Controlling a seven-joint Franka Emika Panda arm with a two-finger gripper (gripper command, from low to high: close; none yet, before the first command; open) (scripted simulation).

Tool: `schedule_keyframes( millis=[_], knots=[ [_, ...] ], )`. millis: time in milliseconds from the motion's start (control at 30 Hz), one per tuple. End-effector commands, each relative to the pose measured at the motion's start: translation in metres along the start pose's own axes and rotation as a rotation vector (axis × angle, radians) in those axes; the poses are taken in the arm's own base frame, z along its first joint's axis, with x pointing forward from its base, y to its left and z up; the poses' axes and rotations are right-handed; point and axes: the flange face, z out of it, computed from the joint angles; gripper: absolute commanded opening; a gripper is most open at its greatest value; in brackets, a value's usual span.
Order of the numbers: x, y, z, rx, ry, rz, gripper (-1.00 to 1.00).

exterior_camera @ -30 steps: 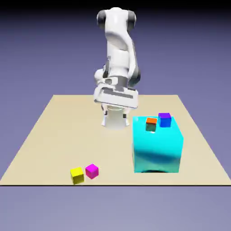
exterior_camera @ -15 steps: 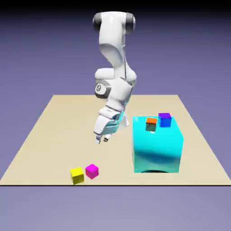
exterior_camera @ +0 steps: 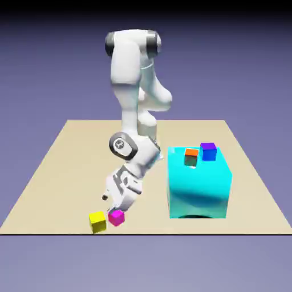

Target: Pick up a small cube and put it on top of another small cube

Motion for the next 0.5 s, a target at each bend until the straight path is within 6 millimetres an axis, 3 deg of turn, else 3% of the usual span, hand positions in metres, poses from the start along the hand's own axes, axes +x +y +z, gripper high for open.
schedule_keyframes(
  millis=[0,133,167,200,233,400,467],
  knots=[
    [0.002,-0.001,0.012,0.0,0.0,0.001,0.0],
    [0.009,-0.009,0.062,0.0,0.0,0.0,0.0],
    [0.01,-0.01,0.065,0.0,0.0,0.0,0.0],
    [0.01,-0.01,0.065,0.0,0.0,0.0,-1.0],
    [0.01,-0.01,0.065,0.0,0.0,0.0,-1.0],
    [0.0,0.0,0.002,0.0,0.0,0.0,-1.0],
    [0.014,0.014,-0.036,-0.034,-0.007,-0.015,-1.0]
  ],
)
